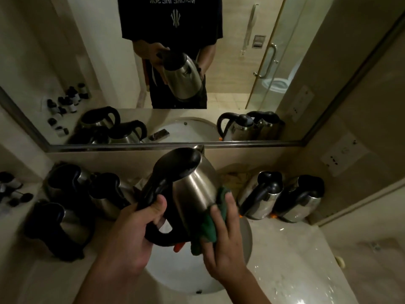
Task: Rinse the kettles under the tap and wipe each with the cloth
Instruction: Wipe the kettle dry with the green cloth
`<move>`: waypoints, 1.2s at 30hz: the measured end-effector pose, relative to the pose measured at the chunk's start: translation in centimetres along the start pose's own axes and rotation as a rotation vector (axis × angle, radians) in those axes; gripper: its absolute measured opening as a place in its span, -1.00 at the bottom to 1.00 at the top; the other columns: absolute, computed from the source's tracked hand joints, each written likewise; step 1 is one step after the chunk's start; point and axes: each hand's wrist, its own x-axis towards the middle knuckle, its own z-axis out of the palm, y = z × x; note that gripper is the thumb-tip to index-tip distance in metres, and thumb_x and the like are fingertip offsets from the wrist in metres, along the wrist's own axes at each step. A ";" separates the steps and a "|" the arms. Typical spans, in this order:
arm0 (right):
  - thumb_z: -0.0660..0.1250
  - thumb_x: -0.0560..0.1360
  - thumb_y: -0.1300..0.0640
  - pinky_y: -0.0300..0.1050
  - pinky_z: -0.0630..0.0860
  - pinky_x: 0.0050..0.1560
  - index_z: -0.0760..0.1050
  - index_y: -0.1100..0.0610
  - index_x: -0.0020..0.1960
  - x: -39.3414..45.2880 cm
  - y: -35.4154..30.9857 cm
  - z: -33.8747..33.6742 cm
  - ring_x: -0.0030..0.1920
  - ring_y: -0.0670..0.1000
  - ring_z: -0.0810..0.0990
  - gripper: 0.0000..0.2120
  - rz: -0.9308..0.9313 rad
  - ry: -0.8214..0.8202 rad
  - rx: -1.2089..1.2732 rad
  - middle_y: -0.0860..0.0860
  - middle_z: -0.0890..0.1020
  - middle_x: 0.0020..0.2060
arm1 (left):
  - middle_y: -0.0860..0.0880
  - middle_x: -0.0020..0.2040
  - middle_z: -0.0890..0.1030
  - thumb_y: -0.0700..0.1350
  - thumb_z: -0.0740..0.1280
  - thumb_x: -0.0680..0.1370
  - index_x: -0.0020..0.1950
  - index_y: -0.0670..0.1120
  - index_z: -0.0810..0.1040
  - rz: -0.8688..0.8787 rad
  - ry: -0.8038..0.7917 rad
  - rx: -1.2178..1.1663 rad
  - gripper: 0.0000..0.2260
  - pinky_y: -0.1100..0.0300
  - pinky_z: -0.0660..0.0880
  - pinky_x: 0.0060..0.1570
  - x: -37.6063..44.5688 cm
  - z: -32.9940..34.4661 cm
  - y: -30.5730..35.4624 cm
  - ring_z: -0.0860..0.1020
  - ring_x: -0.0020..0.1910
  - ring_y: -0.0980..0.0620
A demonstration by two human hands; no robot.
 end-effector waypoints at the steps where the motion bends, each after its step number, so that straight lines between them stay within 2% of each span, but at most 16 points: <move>1: 0.07 0.72 -0.17 0.05 0.23 0.62 0.07 -0.14 0.69 -0.8 0.2 -0.6 0.66 0.17 0.21 -0.44 0.133 0.017 0.062 0.04 0.09 0.70 | 0.07 -0.46 0.47 0.26 0.66 0.12 -0.41 -0.01 0.60 -0.005 -0.005 0.045 -0.59 0.02 0.39 0.08 -0.5 1.0 -0.2 0.49 -0.35 0.08; 3: 0.08 0.69 -0.23 -0.08 0.30 0.58 0.16 -0.25 0.63 -2.3 0.6 -1.9 0.60 -0.04 0.29 -0.49 0.409 0.041 0.166 -0.13 0.23 0.64 | 0.10 -0.49 0.51 0.22 0.64 0.17 -0.46 -0.02 0.65 -0.015 -0.021 0.090 -0.65 0.10 0.39 -0.11 -0.7 3.0 -1.4 0.51 -0.36 0.09; 5: 0.12 0.65 -0.19 0.15 0.43 0.47 0.27 -0.22 0.54 -3.7 1.6 -3.3 0.51 0.03 0.40 -0.54 0.576 0.071 0.245 -0.08 0.37 0.53 | 0.07 -0.51 0.49 0.01 0.46 0.34 -0.51 -0.05 0.64 -0.074 0.014 0.108 -0.75 0.12 0.37 -0.21 -0.8 4.8 -3.0 0.45 -0.35 0.03; 6: 0.12 0.63 -0.17 0.20 0.47 0.41 0.31 -0.19 0.50 -4.2 2.0 -4.0 0.46 0.05 0.45 -0.56 0.621 0.107 0.277 -0.05 0.43 0.47 | 0.04 -0.49 0.48 -0.04 0.43 0.35 -0.50 -0.07 0.65 -0.107 0.011 0.104 -0.77 0.12 0.39 -0.22 -0.7 5.4 -4.0 0.45 -0.35 0.01; 9: 0.13 0.59 -0.12 0.04 0.53 0.25 0.41 -0.18 0.40 -5.1 2.8 -6.0 0.26 -0.03 0.56 -0.61 0.781 0.249 0.405 -0.18 0.56 0.25 | -0.07 -0.35 0.44 0.02 0.55 0.30 -0.32 -0.09 0.72 -0.164 0.012 0.150 -0.82 0.04 0.44 -0.02 -0.8 7.7 -6.1 0.51 -0.20 -0.06; 11: 0.13 0.61 -0.06 -0.06 0.54 0.20 0.47 -0.09 0.37 -5.3 3.3 -7.4 0.20 -0.08 0.58 -0.63 0.872 0.309 0.471 -0.20 0.60 0.16 | -0.01 -0.42 0.51 -0.05 0.46 0.36 -0.34 -0.09 0.72 -0.141 -0.010 0.187 -0.86 0.09 0.48 -0.14 -0.9 9.7 -7.4 0.55 -0.29 0.03; 14: 0.18 0.63 -0.03 0.01 0.54 0.23 0.60 0.05 0.21 -5.4 6.1 -9.9 0.15 0.01 0.62 -0.70 1.165 0.440 0.738 -0.05 0.67 0.08 | -0.03 -0.44 0.54 -0.13 0.39 0.39 -0.34 -0.14 0.72 -0.051 -0.058 0.236 -0.84 0.15 0.44 -0.44 -1.6 13.6 -8.4 0.56 -0.38 0.03; 16: 0.27 0.60 -0.02 0.05 0.51 0.03 0.60 0.13 -0.02 -5.2 8.0 -11.6 -0.04 0.11 0.59 -0.76 1.476 0.483 1.075 0.10 0.63 -0.10 | -0.07 -0.39 0.60 -0.15 0.39 0.38 -0.32 -0.15 0.72 -0.001 -0.043 0.241 -0.85 0.20 0.46 -0.49 -1.9 15.2 -9.2 0.60 -0.39 0.01; 17: 0.27 0.61 0.00 0.02 0.47 -0.10 0.55 0.13 -0.10 -5.2 8.6 -12.5 -0.13 0.12 0.54 -0.77 1.540 0.440 1.140 0.13 0.57 -0.18 | -0.11 -0.33 0.63 -0.14 0.41 0.38 -0.28 -0.16 0.74 0.009 -0.034 0.255 -0.86 0.21 0.47 -0.46 -1.9 15.8 -9.7 0.61 -0.37 0.00; 20: 0.17 0.70 0.00 -0.05 0.48 -0.23 0.52 0.19 -0.02 -5.3 10.7 -14.8 -0.17 0.15 0.55 -0.70 1.582 0.274 1.092 0.21 0.59 -0.18 | -0.16 -0.27 0.60 -0.13 0.55 0.36 -0.14 -0.21 0.73 0.036 -0.022 0.309 -0.83 0.12 0.42 -0.41 -1.3 17.5 -11.9 0.55 -0.34 -0.07; 23: 0.13 0.72 0.05 0.09 0.54 -0.10 0.53 0.08 0.11 -6.6 13.3 -15.8 -0.08 0.19 0.61 -0.79 1.475 0.213 0.698 0.32 0.63 0.02 | -0.08 -0.33 0.63 -0.22 0.51 0.42 -0.10 -0.15 0.72 0.043 0.014 0.394 -0.92 0.11 0.43 -0.39 -0.4 19.6 -14.5 0.57 -0.38 -0.05; 26: 0.08 0.70 0.00 0.25 0.60 0.09 0.46 -0.24 0.20 -7.7 14.2 -16.9 0.07 0.24 0.65 -0.77 1.374 0.167 0.541 0.10 0.63 0.08 | -0.09 -0.29 0.69 -0.35 0.45 0.49 0.01 -0.14 0.70 0.014 0.018 0.467 -0.83 0.09 0.50 -0.38 0.4 21.6 -18.0 0.66 -0.33 -0.10; 28: 0.06 0.73 0.06 0.26 0.60 0.21 0.43 -0.21 0.26 -8.4 15.3 -17.9 0.13 0.18 0.62 -0.74 1.377 0.198 0.516 0.05 0.61 0.13 | -0.11 -0.28 0.70 -0.40 0.43 0.48 0.09 -0.19 0.68 -0.022 0.014 0.466 -0.77 0.12 0.52 -0.40 1.0 22.7 -20.0 0.66 -0.34 -0.11; 30: 0.05 0.72 0.09 0.21 0.60 0.14 0.44 -0.23 0.20 -9.2 16.6 -18.9 0.10 0.21 0.62 -0.72 1.398 0.223 0.528 0.11 0.61 0.12 | -0.10 -0.12 0.75 -0.37 0.48 0.42 0.16 -0.04 0.69 -0.038 -0.028 0.500 -0.63 0.02 0.64 -0.19 2.2 23.4 -21.8 0.72 -0.14 -0.09; 33: 0.08 0.66 0.08 0.17 0.57 0.01 0.45 -0.26 0.16 -11.1 18.6 -19.8 0.12 0.36 0.62 -0.72 1.445 0.255 0.519 0.17 0.62 0.11 | -0.07 0.07 0.74 -0.25 0.48 0.31 0.24 0.06 0.66 -0.001 -0.141 0.597 -0.49 -0.14 0.57 0.21 4.4 24.5 -24.3 0.68 0.12 -0.07; 36: 0.13 0.56 0.06 0.21 0.51 0.05 0.49 -0.26 0.13 -12.4 20.5 -20.6 0.18 0.40 0.60 -0.71 1.470 0.319 0.495 0.14 0.63 0.12 | 0.01 0.10 0.73 -0.27 0.47 0.25 0.31 0.10 0.61 -0.018 -0.196 0.638 -0.36 0.12 0.57 0.16 6.2 25.6 -27.3 0.67 0.15 0.04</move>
